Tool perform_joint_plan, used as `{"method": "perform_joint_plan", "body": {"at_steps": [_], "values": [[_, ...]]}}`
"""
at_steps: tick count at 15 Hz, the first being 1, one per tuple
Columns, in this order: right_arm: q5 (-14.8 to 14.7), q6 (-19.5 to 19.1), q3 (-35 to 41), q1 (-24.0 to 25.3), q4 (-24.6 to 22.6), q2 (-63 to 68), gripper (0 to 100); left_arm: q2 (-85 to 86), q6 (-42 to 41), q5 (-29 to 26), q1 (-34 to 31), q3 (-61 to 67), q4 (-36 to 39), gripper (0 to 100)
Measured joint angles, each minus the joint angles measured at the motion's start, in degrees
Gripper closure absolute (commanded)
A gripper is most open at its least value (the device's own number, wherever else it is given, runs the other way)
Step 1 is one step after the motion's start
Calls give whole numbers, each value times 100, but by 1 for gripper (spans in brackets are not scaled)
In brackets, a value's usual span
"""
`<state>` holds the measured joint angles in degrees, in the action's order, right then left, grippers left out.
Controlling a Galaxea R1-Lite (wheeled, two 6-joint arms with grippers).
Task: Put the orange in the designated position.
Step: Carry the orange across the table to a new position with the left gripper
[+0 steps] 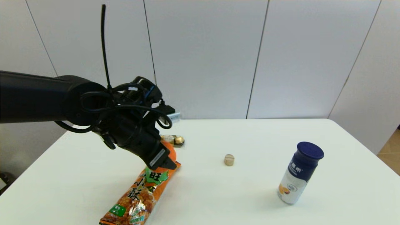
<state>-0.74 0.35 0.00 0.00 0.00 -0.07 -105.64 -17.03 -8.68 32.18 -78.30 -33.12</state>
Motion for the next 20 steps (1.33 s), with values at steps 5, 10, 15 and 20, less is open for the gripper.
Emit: {"method": "perform_joint_plan", "body": {"at_steps": [5,10,15,20], "values": [[-2,-2,0,0,0,0,0,-404,-74,-11,463,11,7,100],[-2,0,0,0,0,0,0,-803,-72,-13,844,-20,13,100],[-5,-2,0,0,0,0,0,-1075,-66,-16,1009,-17,5,100],[-5,0,0,0,0,0,0,-1162,-60,-13,1084,-83,-26,100]]}}
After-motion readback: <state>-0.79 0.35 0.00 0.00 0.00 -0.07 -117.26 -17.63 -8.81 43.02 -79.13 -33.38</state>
